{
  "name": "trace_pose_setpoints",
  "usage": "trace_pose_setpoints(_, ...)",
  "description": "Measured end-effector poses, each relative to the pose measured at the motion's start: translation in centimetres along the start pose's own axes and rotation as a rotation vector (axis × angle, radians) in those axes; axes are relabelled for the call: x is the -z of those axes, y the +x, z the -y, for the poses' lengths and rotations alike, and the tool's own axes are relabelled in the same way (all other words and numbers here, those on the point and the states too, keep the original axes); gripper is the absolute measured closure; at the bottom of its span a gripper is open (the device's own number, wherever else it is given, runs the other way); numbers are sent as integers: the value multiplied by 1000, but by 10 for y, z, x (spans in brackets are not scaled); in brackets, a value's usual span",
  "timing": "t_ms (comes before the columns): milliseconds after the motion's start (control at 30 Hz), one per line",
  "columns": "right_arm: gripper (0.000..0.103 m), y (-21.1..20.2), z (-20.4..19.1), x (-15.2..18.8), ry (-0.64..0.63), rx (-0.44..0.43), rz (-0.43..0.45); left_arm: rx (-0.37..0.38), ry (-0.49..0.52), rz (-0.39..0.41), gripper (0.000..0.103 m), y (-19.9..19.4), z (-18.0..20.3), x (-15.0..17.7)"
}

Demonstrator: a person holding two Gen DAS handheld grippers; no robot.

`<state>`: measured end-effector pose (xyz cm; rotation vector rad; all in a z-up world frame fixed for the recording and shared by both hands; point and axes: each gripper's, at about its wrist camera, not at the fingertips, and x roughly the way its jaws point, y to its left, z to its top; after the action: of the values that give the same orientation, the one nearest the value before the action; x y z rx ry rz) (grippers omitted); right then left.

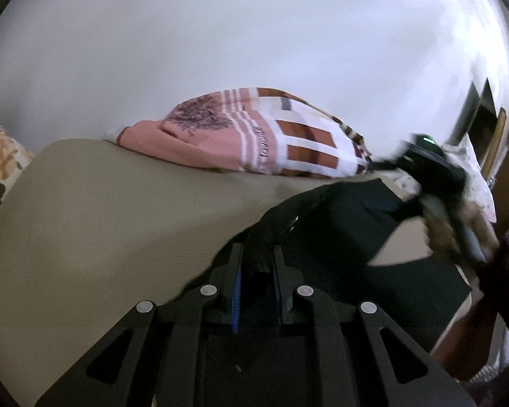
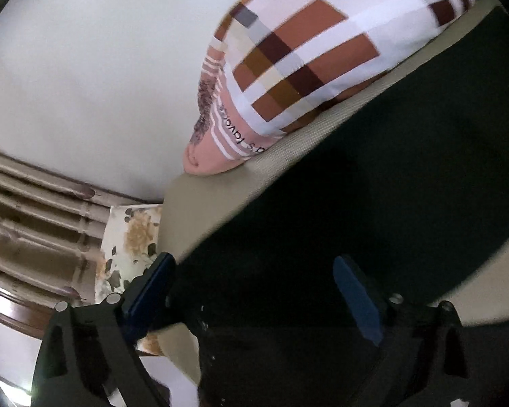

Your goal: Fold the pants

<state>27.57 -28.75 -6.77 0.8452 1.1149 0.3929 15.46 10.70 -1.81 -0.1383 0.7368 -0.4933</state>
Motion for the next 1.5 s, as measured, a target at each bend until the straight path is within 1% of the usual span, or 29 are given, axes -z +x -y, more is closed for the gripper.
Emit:
trace_pose_setpoints(33,14,6,4,-7,24,-11,-16,6,-3,0,88,-3,5,3)
trace_pose_setpoints(100,22,21,18,-18,106,-7,-50,14,-16,-8,88,-9,12,8)
trace_pose_setpoints(133,33,26,23,-22,124,7,-65,18,-21,-14,88,-10,14,10)
trace_pose_setpoints(167,51,30,28,-22,135,24,-72,21,-27,-20,88,-10,16,12)
trace_pose_setpoints(200,65,33,32,-22,143,48,-74,22,-37,-28,87,-11,17,14)
trace_pose_setpoints(233,91,35,35,-21,140,59,-74,22,-45,-36,87,-11,18,16)
trace_pose_setpoints(300,93,30,34,-12,108,64,-47,9,-56,-49,87,-12,17,21)
trace_pose_setpoints(333,94,23,30,-3,72,73,-27,6,-68,-58,87,-13,16,22)
trace_pose_setpoints(400,95,-2,20,24,9,72,29,8,-95,-70,87,-20,11,26)
trace_pose_setpoints(433,95,-12,19,33,-8,77,34,3,-107,-82,87,-25,8,30)
trace_pose_setpoints(500,95,-33,16,64,-35,76,41,-6,-117,-118,86,-31,5,38)
trace_pose_setpoints(600,96,-57,19,119,-31,65,32,-30,-125,-176,86,-41,2,58)
trace_pose_setpoints(633,96,-60,23,129,-19,58,27,-42,-124,-192,86,-43,3,64)
trace_pose_setpoints(700,97,-60,31,164,7,56,-4,-49,-143,-224,86,-47,2,78)
trace_pose_setpoints(767,96,-54,38,188,35,69,-22,-54,-170,-256,86,-49,0,93)
trace_pose_setpoints(833,96,-51,51,205,65,71,-43,-71,-173,-294,86,-50,-1,110)
trace_pose_setpoints(933,97,-47,69,221,122,64,-64,-88,-180,-347,86,-47,-1,131)
trace_pose_setpoints(1033,97,-39,78,234,155,59,-93,-117,-170,-377,86,-42,1,144)
trace_pose_setpoints(1100,97,-34,81,241,157,58,-117,-142,-151,-377,83,-43,4,144)
trace_pose_setpoints(1133,97,-31,82,245,153,60,-123,-159,-140,-380,80,-46,6,145)
trace_pose_setpoints(1200,97,-28,84,247,150,56,-121,-208,-124,-389,73,-52,8,144)
trace_pose_setpoints(1233,97,-29,84,246,152,48,-119,-239,-127,-387,73,-57,8,144)
trace_pose_setpoints(1300,97,-30,85,245,140,8,-114,-276,-132,-383,72,-69,10,139)
trace_pose_setpoints(1367,94,-32,86,243,138,-51,-99,-292,-140,-345,71,-82,16,131)
trace_pose_setpoints(1433,93,-35,92,240,175,-118,-79,-278,-134,-302,60,-83,26,118)
trace_pose_setpoints(1467,93,-38,97,237,190,-141,-56,-256,-123,-286,47,-82,33,113)
trace_pose_setpoints(1500,92,-42,100,234,197,-153,-35,-235,-102,-272,42,-77,41,109)
